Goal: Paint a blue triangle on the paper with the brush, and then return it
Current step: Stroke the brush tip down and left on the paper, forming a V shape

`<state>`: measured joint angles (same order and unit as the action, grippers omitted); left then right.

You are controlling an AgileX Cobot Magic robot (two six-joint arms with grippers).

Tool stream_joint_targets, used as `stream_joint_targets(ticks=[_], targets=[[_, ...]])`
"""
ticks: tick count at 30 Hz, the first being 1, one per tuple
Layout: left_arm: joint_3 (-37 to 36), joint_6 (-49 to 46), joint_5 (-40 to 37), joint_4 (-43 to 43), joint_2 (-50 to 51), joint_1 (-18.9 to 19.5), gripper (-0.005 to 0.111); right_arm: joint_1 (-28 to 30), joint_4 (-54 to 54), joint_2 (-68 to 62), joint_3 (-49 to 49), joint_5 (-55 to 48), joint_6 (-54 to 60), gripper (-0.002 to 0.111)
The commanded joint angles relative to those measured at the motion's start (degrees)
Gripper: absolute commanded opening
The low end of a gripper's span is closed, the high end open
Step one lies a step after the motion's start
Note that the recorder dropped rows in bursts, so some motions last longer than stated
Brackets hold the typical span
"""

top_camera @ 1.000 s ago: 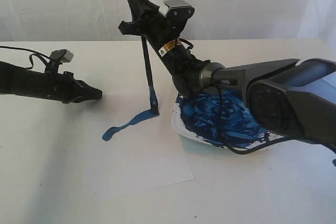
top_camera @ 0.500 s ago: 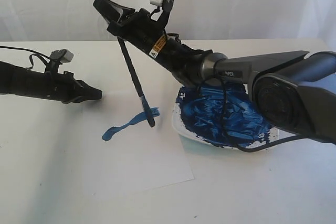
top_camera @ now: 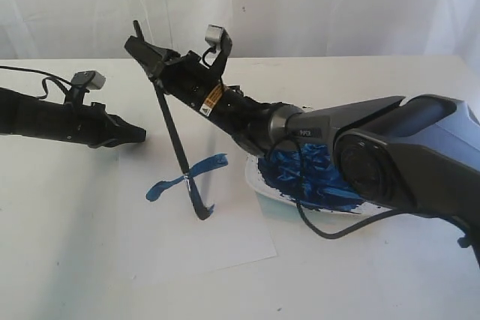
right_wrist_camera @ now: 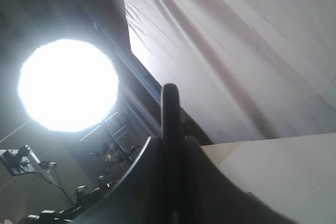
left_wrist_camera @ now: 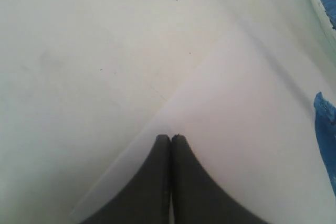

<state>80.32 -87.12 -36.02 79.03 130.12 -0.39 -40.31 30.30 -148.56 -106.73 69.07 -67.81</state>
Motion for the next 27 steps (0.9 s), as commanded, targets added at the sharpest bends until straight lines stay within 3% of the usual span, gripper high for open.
stream_joint_targets(ticks=[1,27], targets=[[-0.92,-0.27,3.44,-5.1,1.22,0.28,0.0,-1.1,-0.92,-0.16,0.16,0.89,-0.12,0.0],[-0.92,-0.27,3.44,-6.31,1.22,0.28,0.0,4.98,-6.82,-0.16,-0.05,-2.72,6.77,0.0]])
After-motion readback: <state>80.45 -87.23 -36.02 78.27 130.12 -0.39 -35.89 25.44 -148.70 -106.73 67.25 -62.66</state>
